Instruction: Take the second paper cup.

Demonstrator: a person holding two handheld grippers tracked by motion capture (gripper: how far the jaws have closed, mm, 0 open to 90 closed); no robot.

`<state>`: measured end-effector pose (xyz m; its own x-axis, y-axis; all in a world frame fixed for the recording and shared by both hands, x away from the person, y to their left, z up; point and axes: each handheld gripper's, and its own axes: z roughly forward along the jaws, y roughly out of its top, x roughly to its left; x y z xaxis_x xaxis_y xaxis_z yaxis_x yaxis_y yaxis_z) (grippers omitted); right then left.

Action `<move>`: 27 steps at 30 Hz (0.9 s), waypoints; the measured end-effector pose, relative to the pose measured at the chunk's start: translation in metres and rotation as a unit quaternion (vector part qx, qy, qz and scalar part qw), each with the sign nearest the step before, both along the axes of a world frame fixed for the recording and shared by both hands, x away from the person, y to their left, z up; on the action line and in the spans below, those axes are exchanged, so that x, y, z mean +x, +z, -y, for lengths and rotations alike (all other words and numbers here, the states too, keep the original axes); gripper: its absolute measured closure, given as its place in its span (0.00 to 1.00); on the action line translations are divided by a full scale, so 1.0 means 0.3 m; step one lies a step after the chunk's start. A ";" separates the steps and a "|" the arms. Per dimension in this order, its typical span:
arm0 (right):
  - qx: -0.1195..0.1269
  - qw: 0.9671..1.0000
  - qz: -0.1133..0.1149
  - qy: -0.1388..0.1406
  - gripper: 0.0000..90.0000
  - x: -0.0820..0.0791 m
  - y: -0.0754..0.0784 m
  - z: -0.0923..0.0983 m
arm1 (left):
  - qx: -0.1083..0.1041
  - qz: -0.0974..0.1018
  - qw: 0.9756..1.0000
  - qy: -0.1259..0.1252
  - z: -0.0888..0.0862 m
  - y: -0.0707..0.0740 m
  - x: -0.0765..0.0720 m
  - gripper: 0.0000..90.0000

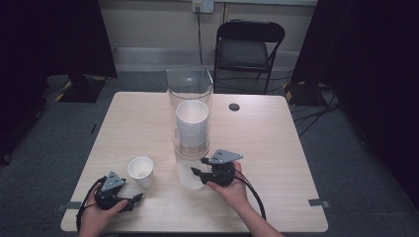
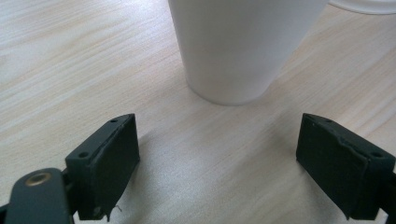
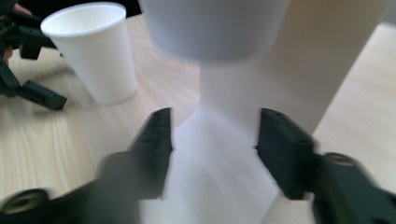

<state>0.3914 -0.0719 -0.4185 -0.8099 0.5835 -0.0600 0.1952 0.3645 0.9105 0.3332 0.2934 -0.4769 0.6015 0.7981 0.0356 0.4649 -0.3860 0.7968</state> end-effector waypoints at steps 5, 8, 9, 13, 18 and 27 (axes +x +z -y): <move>0.034 0.999 0.002 0.004 0.28 -0.002 0.056 0.003 | 0.001 0.000 1.000 -0.001 0.001 0.000 0.002 0.14; 0.040 0.999 0.012 -0.001 0.25 -0.006 0.070 -0.007 | 0.002 0.000 1.000 0.000 0.001 0.001 0.002 0.14; 0.046 0.999 0.014 0.000 0.24 -0.004 0.081 -0.016 | 0.004 -0.002 1.000 0.000 0.000 0.002 0.002 0.14; 0.061 0.998 0.028 -0.004 0.20 0.005 0.118 -0.052 | 0.005 -0.001 1.000 -0.001 0.000 0.002 0.002 0.14; 0.064 0.997 0.043 -0.014 0.30 0.015 0.138 -0.094 | 0.005 0.000 1.000 -0.002 0.000 0.002 0.004 0.13; 0.066 0.995 0.071 -0.007 0.37 0.018 0.104 -0.085 | 0.006 0.000 1.000 -0.001 0.000 0.001 0.003 0.13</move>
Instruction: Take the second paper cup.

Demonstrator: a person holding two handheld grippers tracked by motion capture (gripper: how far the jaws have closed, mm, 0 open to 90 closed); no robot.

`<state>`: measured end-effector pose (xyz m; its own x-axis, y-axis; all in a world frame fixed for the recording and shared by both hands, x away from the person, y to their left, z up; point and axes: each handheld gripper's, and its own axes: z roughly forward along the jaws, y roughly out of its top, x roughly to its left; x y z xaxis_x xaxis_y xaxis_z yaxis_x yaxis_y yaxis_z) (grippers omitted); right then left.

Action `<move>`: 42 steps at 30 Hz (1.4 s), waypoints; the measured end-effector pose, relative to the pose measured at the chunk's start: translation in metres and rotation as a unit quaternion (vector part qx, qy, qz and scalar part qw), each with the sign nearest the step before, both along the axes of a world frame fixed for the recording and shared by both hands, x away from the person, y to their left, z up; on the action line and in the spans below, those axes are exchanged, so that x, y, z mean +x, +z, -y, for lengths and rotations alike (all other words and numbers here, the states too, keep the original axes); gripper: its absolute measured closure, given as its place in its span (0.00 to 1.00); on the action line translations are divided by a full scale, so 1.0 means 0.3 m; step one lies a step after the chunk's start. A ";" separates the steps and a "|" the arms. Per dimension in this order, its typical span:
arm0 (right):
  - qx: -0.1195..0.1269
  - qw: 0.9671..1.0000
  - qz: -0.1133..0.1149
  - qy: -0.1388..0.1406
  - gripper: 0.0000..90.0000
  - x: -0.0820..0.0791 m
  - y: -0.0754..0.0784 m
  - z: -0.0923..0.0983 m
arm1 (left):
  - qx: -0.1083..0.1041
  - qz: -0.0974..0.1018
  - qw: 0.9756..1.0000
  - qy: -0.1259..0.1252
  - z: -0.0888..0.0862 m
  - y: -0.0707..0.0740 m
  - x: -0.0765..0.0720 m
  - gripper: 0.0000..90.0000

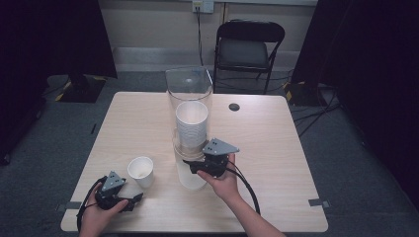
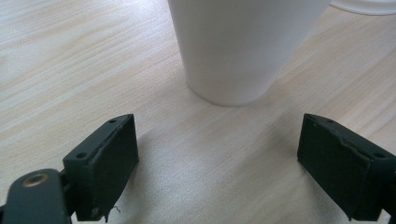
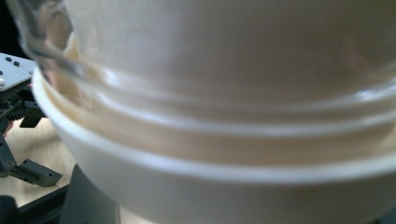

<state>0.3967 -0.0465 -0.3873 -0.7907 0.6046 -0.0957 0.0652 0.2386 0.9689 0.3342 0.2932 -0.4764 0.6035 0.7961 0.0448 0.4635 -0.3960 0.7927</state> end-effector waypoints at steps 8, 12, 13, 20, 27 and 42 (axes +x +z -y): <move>-0.053 0.998 -0.014 0.002 0.41 0.006 -0.019 0.002 | 0.000 0.000 1.000 0.000 0.000 0.000 0.000 0.13; -0.069 0.995 -0.069 -0.011 0.41 0.008 -0.169 0.047 | 0.000 0.000 1.000 0.000 0.000 0.000 0.001 0.13; -0.071 0.995 -0.065 -0.007 0.40 0.003 -0.168 0.048 | 0.003 0.002 1.000 0.000 -0.001 0.001 0.002 0.13; -0.117 0.990 -0.083 0.008 0.39 0.018 -0.174 0.093 | 0.001 0.000 1.000 0.000 0.000 0.000 0.001 0.13; -0.131 0.988 -0.084 0.008 0.38 0.001 -0.181 0.139 | 0.001 0.000 1.000 0.001 0.001 0.000 0.001 0.13; -0.142 0.985 -0.091 -0.041 0.37 0.014 -0.187 0.288 | 0.001 0.000 1.000 0.001 0.001 0.000 0.001 0.13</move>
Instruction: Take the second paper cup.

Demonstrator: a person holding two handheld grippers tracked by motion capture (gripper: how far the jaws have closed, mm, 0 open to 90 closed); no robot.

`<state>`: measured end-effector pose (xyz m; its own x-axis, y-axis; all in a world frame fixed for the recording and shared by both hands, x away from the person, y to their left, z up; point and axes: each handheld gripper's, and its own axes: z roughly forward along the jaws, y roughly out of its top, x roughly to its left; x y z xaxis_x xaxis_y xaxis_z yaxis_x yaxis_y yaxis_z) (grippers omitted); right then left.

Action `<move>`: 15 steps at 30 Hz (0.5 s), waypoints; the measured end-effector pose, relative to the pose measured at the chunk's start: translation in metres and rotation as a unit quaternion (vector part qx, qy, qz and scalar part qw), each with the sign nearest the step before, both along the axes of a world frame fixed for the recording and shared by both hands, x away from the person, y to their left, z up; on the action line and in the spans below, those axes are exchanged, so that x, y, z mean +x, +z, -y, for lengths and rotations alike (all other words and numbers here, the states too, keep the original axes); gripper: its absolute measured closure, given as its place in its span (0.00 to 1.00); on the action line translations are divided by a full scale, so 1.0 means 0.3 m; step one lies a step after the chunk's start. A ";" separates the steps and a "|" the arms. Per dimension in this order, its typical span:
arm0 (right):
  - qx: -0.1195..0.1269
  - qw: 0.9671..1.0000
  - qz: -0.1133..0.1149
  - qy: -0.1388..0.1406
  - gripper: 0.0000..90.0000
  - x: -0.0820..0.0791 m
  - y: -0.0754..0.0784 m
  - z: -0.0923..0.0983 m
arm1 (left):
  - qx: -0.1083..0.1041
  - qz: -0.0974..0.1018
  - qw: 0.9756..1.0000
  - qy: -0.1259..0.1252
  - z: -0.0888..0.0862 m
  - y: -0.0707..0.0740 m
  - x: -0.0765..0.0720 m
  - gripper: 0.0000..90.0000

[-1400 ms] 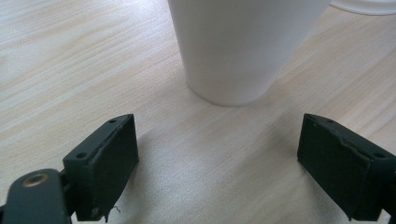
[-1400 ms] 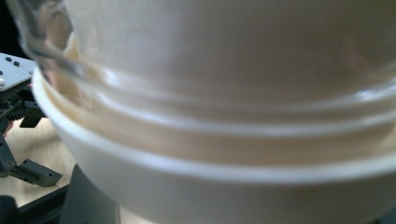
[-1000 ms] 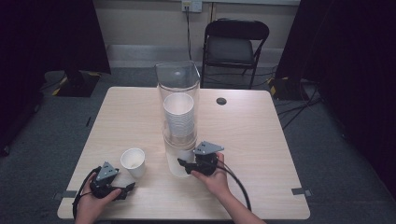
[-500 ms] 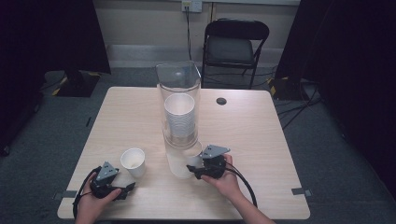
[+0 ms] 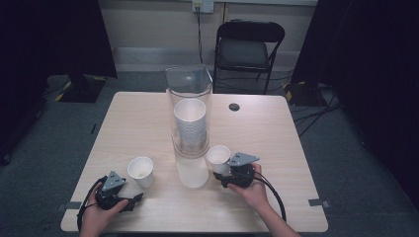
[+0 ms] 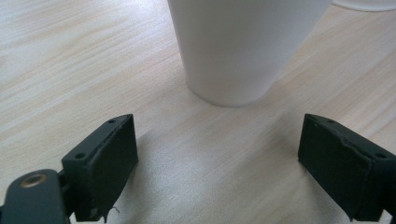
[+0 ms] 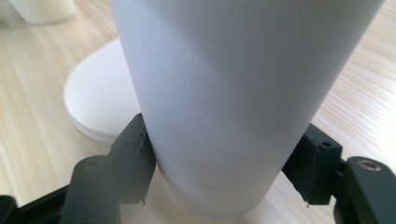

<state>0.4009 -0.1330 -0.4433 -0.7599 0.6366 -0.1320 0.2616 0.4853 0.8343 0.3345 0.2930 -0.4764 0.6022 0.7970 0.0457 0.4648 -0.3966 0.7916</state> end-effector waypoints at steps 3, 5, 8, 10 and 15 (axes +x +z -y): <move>-0.005 1.000 -0.002 0.000 0.37 0.004 -0.006 0.014 | 0.000 0.000 1.000 0.000 0.000 0.000 0.000 0.13; -0.007 1.000 -0.007 -0.004 0.37 0.009 -0.012 0.024 | 0.001 0.000 1.000 -0.001 -0.001 0.000 0.000 0.13; -0.007 1.000 -0.011 -0.006 0.37 0.013 -0.017 0.035 | 0.000 0.000 1.000 0.000 0.000 0.000 0.000 0.13; -0.008 1.000 -0.015 -0.009 0.37 0.015 -0.020 0.038 | 0.000 0.000 1.000 0.000 0.000 0.000 0.000 0.13; -0.011 1.000 -0.024 -0.009 0.36 0.018 -0.034 0.040 | 0.000 0.000 1.000 0.000 0.000 0.000 0.000 0.13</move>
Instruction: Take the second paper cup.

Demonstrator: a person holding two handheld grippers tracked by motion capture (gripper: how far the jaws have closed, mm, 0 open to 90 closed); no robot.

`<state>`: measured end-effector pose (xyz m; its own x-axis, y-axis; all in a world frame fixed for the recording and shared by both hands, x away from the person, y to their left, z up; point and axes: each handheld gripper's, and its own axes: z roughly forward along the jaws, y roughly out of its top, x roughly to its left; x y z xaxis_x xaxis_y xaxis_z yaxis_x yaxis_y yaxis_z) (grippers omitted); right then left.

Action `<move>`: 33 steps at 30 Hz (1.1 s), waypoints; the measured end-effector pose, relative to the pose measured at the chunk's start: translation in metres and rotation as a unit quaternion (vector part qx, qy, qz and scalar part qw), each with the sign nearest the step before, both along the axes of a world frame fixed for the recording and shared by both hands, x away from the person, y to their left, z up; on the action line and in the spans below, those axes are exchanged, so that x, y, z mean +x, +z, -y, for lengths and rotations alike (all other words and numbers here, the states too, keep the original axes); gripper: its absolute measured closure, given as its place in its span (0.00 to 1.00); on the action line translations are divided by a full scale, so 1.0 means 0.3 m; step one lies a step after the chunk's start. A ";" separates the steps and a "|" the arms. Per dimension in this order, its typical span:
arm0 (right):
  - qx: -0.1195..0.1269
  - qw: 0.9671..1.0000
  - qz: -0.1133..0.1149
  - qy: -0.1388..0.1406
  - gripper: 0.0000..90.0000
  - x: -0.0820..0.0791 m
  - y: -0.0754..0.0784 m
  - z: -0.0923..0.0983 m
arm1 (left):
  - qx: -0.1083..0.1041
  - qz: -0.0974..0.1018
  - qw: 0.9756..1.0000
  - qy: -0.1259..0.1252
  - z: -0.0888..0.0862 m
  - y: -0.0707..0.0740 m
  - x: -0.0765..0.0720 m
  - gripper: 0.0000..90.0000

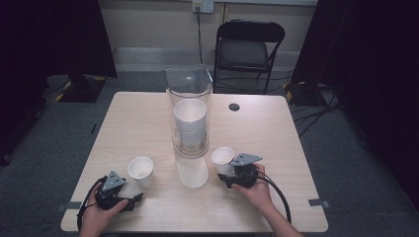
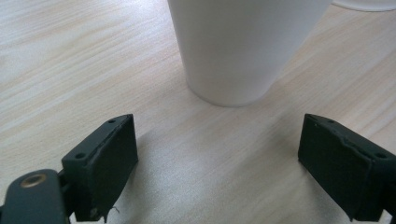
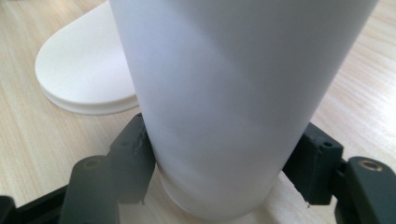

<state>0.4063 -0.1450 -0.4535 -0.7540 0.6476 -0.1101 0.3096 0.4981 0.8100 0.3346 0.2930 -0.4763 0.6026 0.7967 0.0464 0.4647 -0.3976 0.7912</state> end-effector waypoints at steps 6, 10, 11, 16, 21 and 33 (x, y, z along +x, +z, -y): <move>-0.003 1.000 -0.004 -0.005 0.36 0.001 -0.012 0.003 | 0.001 0.000 1.000 -0.001 0.000 0.000 0.000 0.13; -0.006 1.000 0.001 -0.007 0.36 -0.005 -0.016 0.010 | 0.002 0.000 1.000 -0.001 -0.001 0.001 0.000 0.13; -0.006 1.000 0.002 -0.009 0.36 -0.005 -0.016 0.012 | 0.001 0.000 1.000 -0.002 -0.001 0.001 0.000 0.13; -0.006 1.000 -0.004 -0.014 0.36 0.000 -0.017 0.019 | 0.001 0.000 1.000 -0.001 -0.001 0.001 0.000 0.13; -0.007 1.000 -0.004 -0.019 0.31 0.003 -0.017 0.021 | 0.001 0.000 1.000 -0.001 -0.001 0.001 0.000 0.13; -0.014 1.000 0.002 -0.024 0.22 -0.002 -0.016 0.023 | 0.001 0.000 1.000 -0.001 -0.001 0.001 0.000 0.13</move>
<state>0.4058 -0.1520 -0.4583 -0.7224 0.6790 -0.1311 0.3302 0.5053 0.7973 0.3346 0.2932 -0.4762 0.6043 0.7953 0.0480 0.4644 -0.4005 0.7899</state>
